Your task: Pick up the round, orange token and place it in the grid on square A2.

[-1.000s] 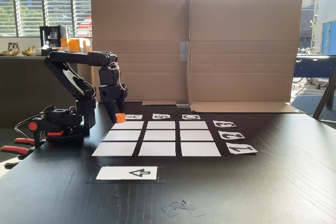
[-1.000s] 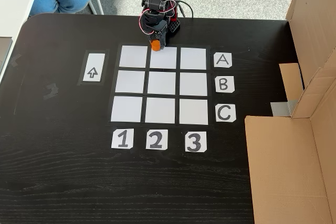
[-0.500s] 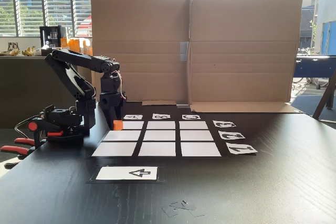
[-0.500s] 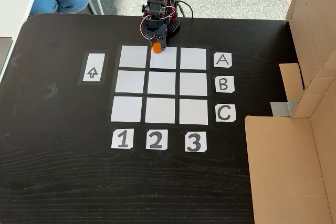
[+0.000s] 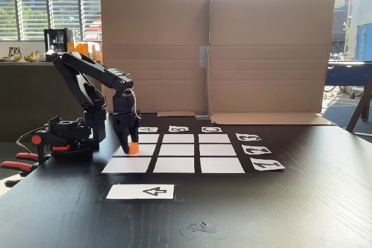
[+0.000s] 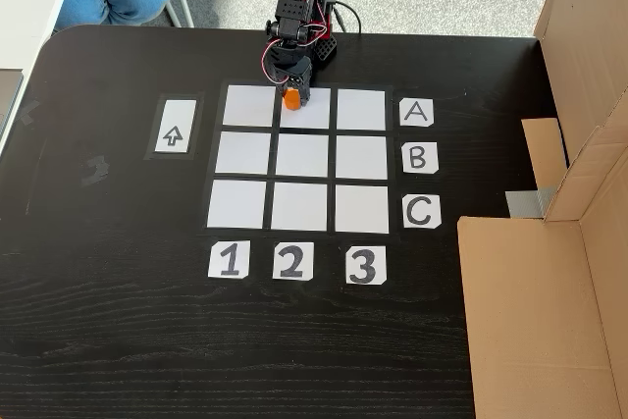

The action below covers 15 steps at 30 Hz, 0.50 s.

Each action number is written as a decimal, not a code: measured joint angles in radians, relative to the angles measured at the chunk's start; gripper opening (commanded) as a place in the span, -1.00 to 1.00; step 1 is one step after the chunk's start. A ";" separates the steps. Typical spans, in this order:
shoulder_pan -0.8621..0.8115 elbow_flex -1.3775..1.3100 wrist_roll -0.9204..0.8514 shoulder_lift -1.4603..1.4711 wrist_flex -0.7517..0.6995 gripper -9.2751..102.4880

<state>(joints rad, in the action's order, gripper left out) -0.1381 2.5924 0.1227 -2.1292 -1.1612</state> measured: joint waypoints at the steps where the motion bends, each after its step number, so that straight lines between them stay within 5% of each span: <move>1: 0.000 0.005 0.003 -0.002 0.008 -0.85; 5: -0.002 0.020 0.003 -0.012 0.034 -0.81; 11: -0.014 0.049 0.002 -0.014 0.041 -0.34; 15: -0.020 0.061 0.003 -0.015 0.054 -0.22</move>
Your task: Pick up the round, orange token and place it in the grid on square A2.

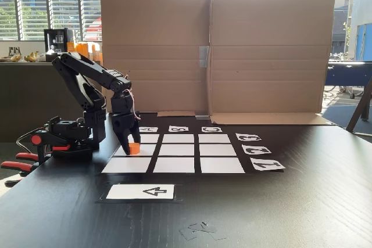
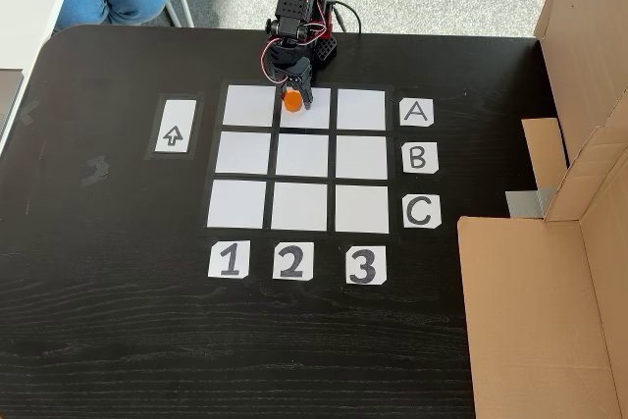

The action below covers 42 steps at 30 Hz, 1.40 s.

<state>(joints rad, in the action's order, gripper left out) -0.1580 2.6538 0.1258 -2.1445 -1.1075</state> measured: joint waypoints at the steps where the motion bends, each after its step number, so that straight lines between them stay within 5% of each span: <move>1: 0.000 0.000 0.000 0.000 0.000 -0.21; 6: 0.000 0.003 0.003 -0.005 0.005 0.04; 14: -0.035 -0.048 0.144 -0.009 0.067 0.17; 30: -0.189 -0.370 0.638 -0.071 0.364 0.17; 42: -0.531 -0.574 0.945 -0.206 0.454 0.17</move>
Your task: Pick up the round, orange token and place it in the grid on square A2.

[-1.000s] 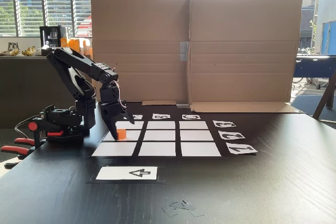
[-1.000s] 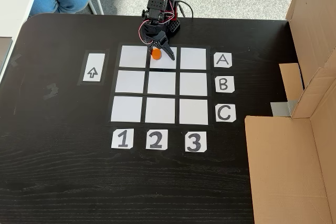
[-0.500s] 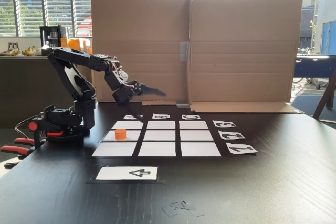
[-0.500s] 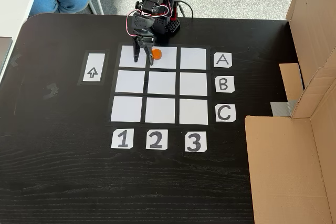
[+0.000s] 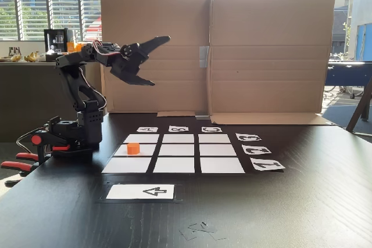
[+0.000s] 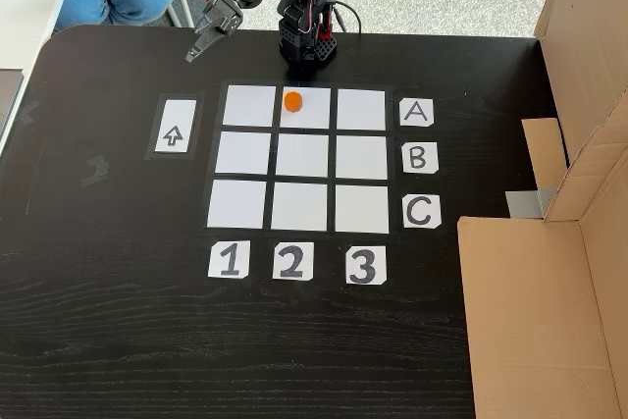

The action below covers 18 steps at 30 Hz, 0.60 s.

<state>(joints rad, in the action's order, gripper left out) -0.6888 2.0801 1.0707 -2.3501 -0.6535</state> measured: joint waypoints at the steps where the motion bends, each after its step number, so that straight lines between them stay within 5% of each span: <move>1: -0.035 -0.006 0.031 -0.011 0.012 0.17; 18: -0.538 0.095 0.210 -0.305 0.018 -0.69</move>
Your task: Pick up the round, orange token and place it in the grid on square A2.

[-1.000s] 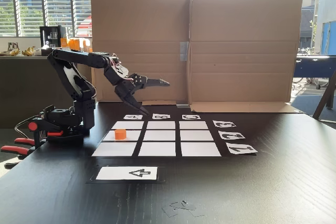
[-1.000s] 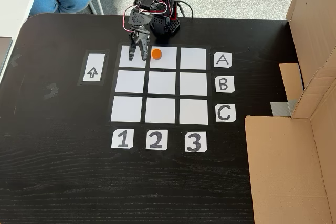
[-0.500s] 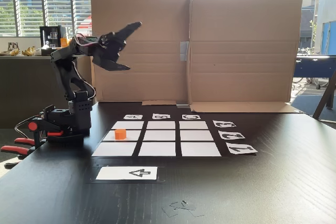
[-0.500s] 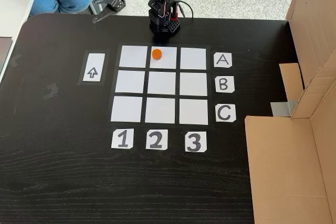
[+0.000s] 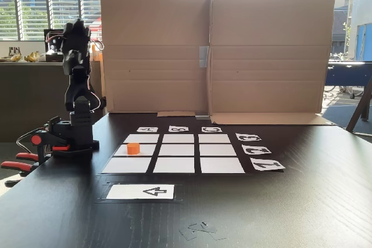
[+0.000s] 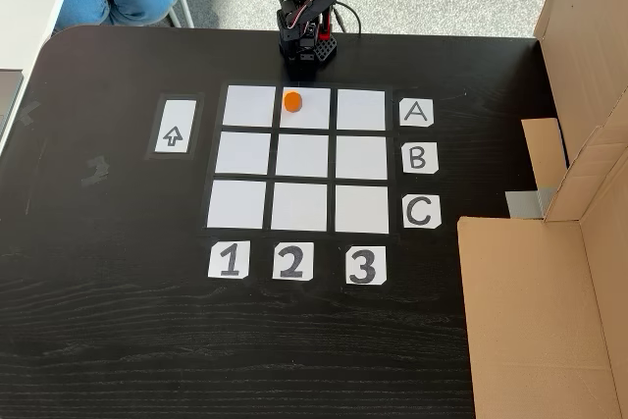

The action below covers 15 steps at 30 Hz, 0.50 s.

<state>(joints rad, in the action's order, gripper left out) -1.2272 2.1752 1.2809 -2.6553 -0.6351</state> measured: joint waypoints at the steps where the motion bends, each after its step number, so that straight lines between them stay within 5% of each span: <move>1: -0.012 0.034 0.003 -0.028 0.000 -0.77; 15: -0.244 0.509 0.015 -0.445 -0.046 -0.85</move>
<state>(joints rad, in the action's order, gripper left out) -1.4711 2.6845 1.2962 -3.1002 -0.6811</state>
